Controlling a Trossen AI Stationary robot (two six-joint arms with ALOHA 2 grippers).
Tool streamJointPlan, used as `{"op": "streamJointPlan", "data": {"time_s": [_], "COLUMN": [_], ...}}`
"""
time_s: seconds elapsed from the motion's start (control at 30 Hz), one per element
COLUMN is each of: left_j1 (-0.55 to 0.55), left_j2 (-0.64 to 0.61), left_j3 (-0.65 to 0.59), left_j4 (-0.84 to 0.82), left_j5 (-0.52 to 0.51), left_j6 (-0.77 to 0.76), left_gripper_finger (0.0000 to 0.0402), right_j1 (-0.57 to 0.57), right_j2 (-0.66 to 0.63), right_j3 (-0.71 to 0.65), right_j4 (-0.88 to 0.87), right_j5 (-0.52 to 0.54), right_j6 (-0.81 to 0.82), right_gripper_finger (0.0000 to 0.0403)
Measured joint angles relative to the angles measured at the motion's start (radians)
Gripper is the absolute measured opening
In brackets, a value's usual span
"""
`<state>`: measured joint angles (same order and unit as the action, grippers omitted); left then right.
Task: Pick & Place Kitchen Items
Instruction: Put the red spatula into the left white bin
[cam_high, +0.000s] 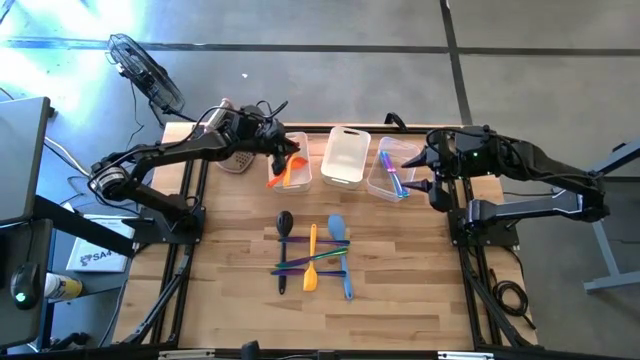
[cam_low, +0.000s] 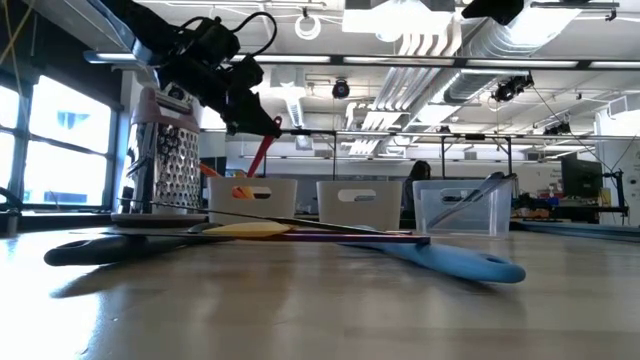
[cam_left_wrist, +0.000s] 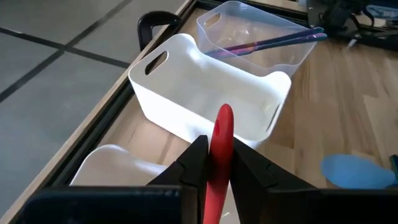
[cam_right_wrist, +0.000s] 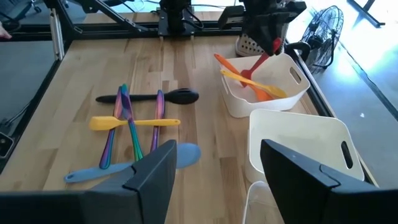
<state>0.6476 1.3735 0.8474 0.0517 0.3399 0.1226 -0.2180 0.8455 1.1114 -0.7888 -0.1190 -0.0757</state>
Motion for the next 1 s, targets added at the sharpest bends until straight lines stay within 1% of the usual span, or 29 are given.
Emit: {"op": "streamJointPlan", "data": {"time_s": [0.17,0.33,0.6,0.67,0.8,1.0], "left_j1": [0.000,0.000,-0.021,-0.022,-0.020,-0.020], "left_j2": [0.000,0.000,0.000,0.000,-0.002,-0.002], "left_j3": [0.000,0.000,0.000,0.000,0.003,0.003], "left_j4": [0.001,0.000,-0.006,-0.021,-0.055,-0.055], "left_j5": [-0.034,-0.046,-0.094,-0.121,-0.137,-0.165], "left_j6": [-0.003,-0.002,0.001,0.000,-0.038,-0.076], "left_gripper_finger": [0.0049,0.0049,0.0049,0.0049,0.0049,0.0052], "right_j1": [0.000,0.000,-0.002,-0.011,-0.035,-0.062], "right_j2": [0.000,0.000,0.000,0.000,0.000,0.000], "right_j3": [0.000,0.000,0.000,0.000,0.000,0.000], "right_j4": [-0.001,-0.004,-0.004,-0.004,-0.004,-0.004], "right_j5": [-0.004,-0.004,-0.003,-0.006,-0.024,-0.055], "right_j6": [0.000,-0.003,-0.008,-0.008,-0.008,-0.008], "right_gripper_finger": [0.0227,0.0227,0.0227,0.0227,0.0227,0.0227]}}
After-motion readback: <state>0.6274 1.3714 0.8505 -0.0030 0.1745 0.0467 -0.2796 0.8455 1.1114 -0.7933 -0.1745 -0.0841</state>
